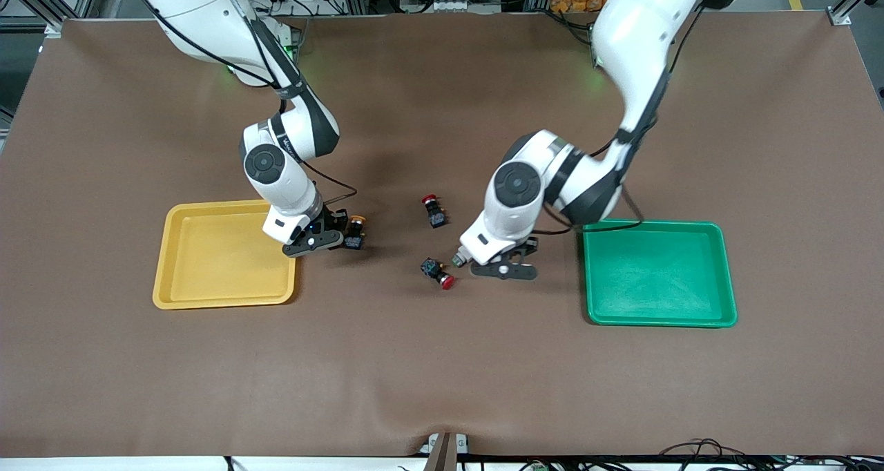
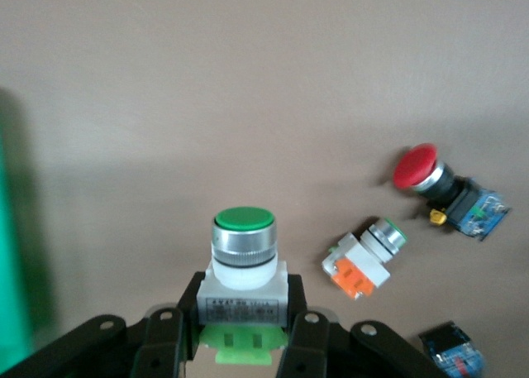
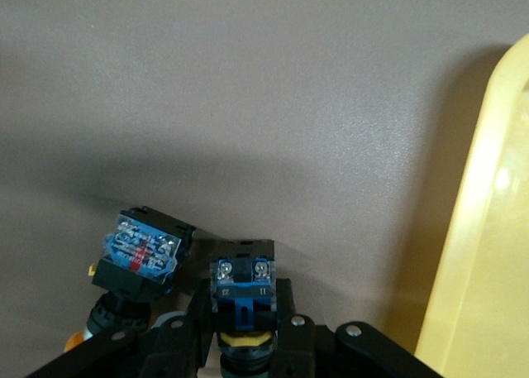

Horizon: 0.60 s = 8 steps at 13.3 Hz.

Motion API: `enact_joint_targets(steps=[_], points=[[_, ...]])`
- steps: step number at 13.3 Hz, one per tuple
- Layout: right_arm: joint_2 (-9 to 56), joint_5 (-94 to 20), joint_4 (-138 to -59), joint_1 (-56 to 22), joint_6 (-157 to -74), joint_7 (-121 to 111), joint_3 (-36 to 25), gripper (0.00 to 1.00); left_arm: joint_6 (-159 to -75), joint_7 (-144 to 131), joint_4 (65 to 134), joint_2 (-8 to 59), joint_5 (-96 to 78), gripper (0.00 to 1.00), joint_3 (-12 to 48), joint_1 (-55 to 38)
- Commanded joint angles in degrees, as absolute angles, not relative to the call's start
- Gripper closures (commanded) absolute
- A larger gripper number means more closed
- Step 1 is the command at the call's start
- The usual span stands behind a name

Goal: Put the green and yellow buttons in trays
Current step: 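Grasp the blue switch with the right gripper while the left gripper grasps the green switch, then carry the blue switch into the yellow tray while the left gripper carries green switch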

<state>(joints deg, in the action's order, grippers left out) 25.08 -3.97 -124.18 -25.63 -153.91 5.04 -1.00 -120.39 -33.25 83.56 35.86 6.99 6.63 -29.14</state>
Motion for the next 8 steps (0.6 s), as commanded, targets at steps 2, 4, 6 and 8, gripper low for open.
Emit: enact_joint_targets(steps=[2,4,6,8], points=[[23.73,-3.08,-125.42,-25.66,-154.16,4.83,-1.32,1.00,-110.06,-34.45,80.69,29.80,8.26,1.00,6.68,-25.41],[23.29,-3.08,-125.42,-25.58,-153.03,5.10,-1.32,1.00,-108.64,-34.28,80.42,27.96,8.35,1.00,6.68,-23.13],[20.58,-3.08,-125.16,-25.23,-147.86,5.10,-1.32,1.00,-108.02,-34.19,80.42,27.07,8.26,1.00,6.68,-20.41],[17.15,-3.08,-124.63,-24.35,-141.80,4.66,-1.41,1.00,-107.67,-34.36,80.42,26.89,8.00,1.00,6.68,-16.46]])
